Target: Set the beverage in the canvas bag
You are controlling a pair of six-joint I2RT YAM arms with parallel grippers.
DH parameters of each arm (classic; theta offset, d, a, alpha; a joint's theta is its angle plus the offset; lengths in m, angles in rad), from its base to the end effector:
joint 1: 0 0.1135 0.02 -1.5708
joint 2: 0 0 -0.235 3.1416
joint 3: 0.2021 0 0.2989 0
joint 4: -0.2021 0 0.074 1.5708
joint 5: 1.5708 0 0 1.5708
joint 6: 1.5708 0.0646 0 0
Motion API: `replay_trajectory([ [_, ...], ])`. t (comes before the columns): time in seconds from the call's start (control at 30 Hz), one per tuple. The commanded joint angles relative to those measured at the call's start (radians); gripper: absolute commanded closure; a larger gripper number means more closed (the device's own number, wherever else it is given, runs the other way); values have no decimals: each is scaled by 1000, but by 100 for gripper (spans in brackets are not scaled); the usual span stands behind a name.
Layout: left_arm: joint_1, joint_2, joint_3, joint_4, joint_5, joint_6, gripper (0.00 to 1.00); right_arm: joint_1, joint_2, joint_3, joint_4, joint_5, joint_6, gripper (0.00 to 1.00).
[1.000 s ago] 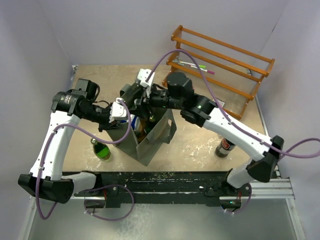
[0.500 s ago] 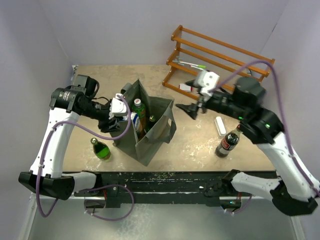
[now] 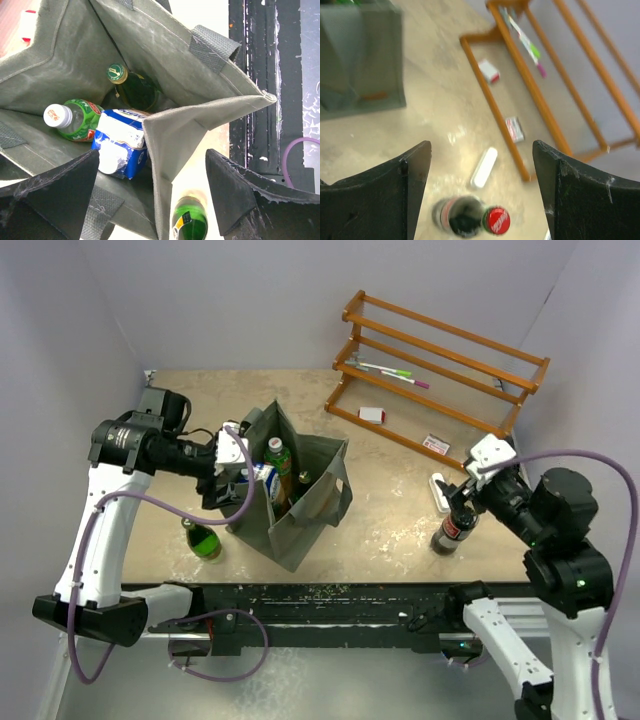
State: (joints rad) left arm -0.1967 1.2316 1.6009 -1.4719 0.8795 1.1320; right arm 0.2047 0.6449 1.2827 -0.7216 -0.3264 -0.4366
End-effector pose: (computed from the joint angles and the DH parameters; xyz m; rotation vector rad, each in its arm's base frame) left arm 0.2308 -0.0967 0.3940 1.5888 1.6186 -0.7043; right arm 0.1588 0.0541 0.4660 -0.7491 1.4713 0.0933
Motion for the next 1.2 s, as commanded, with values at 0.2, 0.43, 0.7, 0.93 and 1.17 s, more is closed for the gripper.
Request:
replay_trajectory([
  [0.2, 5, -38, -11, 93, 31, -51, 9, -194, 53, -26, -178, 139, 110, 18],
  [0.43, 5, -56, -44, 106, 29, -57, 9, -236, 67, -30, -247, 169, 125, 21],
  [0.7, 5, -58, -50, 111, 34, -57, 8, -275, 39, -78, -297, 140, 105, 29],
  [0.93, 6, -64, -50, 112, 52, -58, 7, -275, 48, -142, -269, 142, 110, 38],
  [1.17, 6, -75, -75, 125, 54, -66, 7, -276, 66, -152, -241, 138, 110, 53],
])
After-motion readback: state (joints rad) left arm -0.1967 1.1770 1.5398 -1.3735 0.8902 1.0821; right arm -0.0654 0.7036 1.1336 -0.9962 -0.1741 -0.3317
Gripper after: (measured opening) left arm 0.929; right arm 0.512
